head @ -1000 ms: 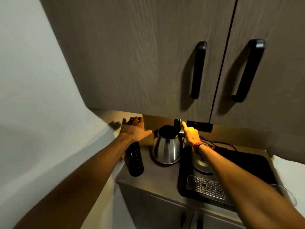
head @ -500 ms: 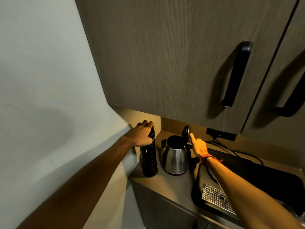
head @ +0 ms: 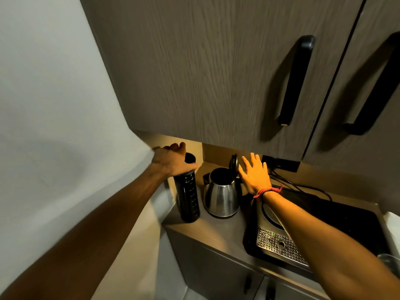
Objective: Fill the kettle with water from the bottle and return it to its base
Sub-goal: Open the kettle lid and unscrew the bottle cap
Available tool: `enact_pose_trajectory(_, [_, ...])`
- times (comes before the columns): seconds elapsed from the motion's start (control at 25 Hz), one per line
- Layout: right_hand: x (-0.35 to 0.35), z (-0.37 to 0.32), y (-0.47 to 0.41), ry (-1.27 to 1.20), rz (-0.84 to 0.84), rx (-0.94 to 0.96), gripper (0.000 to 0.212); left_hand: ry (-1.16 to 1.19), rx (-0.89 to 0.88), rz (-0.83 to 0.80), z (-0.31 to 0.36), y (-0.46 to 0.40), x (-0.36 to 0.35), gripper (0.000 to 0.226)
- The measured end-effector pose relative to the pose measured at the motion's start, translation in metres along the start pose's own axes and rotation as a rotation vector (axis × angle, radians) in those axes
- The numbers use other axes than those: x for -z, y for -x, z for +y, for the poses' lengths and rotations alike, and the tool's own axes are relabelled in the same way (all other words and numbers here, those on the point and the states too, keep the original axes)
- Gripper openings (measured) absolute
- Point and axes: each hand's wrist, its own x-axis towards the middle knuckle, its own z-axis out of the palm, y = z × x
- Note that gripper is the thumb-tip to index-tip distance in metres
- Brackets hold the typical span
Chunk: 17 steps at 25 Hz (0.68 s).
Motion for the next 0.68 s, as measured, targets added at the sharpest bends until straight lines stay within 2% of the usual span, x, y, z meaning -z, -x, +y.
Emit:
enact_pose_trajectory(0.08, [-0.001, 0.0, -0.001, 0.003, -0.004, -0.001, 0.062, 0.025, 0.025, 0.246, 0.014, 0.004, 0.005, 0.084])
enact_pose_trajectory(0.16, [0.001, 0.0, -0.001, 0.001, -0.007, -0.001, 0.063, 0.1, -0.159, 0.427, 0.032, 0.008, 0.001, 0.081])
enact_pose_trajectory(0.2, [0.001, 0.001, -0.001, 0.007, -0.01, 0.0, 0.063, 0.153, -0.292, 0.392, 0.045, 0.013, -0.006, 0.081])
enact_pose_trajectory(0.28, [0.002, 0.0, 0.0, 0.019, -0.022, -0.013, 0.063, 0.223, -0.504, 0.136, 0.077, 0.031, -0.036, 0.078])
enact_pose_trajectory(0.32, [0.002, 0.0, 0.0, 0.03, -0.032, -0.019, 0.063, 0.223, -0.543, -0.004, 0.094, 0.041, -0.057, 0.075])
enact_pose_trajectory(0.4, [0.002, 0.003, 0.001, 0.101, -0.062, -0.008, 0.063, 0.229, -0.499, -0.199, 0.125, 0.063, -0.104, 0.073])
enact_pose_trajectory(0.48, [0.001, 0.003, 0.001, 0.154, -0.094, -0.012, 0.064, 0.235, -0.398, -0.311, 0.143, 0.08, -0.14, 0.077])
enact_pose_trajectory(0.6, [0.003, 0.005, -0.001, 0.102, -0.075, -0.078, 0.076, 0.214, -0.344, -0.344, 0.158, 0.09, -0.169, 0.079])
enact_pose_trajectory(0.68, [0.003, 0.005, -0.002, 0.07, -0.074, -0.097, 0.082, 0.203, -0.331, -0.304, 0.16, 0.092, -0.174, 0.08])
